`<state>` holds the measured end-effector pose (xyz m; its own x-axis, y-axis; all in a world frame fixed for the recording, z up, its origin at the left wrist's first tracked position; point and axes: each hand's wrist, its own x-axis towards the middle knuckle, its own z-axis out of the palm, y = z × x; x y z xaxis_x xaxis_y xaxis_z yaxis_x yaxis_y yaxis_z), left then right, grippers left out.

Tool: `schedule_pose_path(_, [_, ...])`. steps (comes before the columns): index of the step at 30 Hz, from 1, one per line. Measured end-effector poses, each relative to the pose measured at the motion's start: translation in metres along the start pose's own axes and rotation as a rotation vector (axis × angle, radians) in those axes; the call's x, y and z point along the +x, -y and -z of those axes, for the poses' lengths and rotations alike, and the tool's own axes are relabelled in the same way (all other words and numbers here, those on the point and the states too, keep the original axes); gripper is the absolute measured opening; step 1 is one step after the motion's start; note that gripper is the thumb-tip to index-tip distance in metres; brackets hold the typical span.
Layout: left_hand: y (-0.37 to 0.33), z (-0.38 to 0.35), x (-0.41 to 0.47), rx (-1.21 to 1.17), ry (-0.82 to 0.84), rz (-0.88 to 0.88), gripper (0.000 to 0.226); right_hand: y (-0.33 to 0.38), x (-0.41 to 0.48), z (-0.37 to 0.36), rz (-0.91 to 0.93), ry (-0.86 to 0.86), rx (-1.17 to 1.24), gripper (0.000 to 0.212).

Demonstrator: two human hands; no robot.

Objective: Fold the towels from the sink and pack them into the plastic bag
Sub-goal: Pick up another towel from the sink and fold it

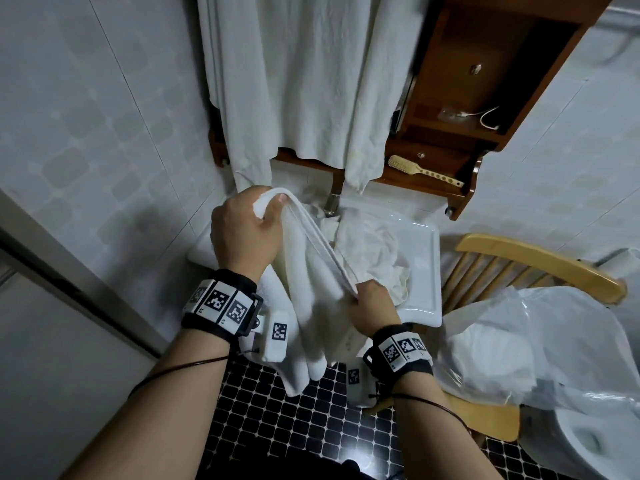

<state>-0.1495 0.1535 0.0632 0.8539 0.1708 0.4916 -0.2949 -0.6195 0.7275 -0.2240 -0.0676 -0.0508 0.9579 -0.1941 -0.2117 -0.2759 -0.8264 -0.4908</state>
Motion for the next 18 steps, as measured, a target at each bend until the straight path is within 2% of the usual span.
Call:
schedule_pose_path(2, [0.001,-0.003,-0.002,0.024,-0.004,0.037,0.036,-0.008,0.006,0.006,-0.016,-0.088,-0.035,0.019])
schedule_pose_path(5, [0.001,-0.009,-0.002,0.046,-0.011,0.074,0.036,-0.014,0.008,0.014,-0.086,-0.242,0.123,0.016])
schedule_pose_path(8, [0.002,-0.010,0.003,0.064,-0.048,0.099,0.037,-0.019,0.003,0.013,-0.068,-0.109,0.070,0.019])
schedule_pose_path(10, [0.003,-0.010,0.009,0.076,-0.078,0.099,0.035,-0.027,0.003,0.010,-0.091,-0.106,0.034,0.024])
schedule_pose_path(12, [0.004,-0.009,0.012,0.066,-0.110,0.095,0.033,-0.030,0.002,0.012,-0.090,-0.109,0.049,0.020])
schedule_pose_path(15, [0.003,-0.007,0.015,0.072,-0.136,0.110,0.031,-0.027,0.001,0.010,-0.008,0.008,0.106,0.009])
schedule_pose_path(18, [0.003,-0.008,0.014,0.107,-0.152,0.113,0.028,-0.022,-0.003,0.010,-0.017,-0.002,0.183,0.023])
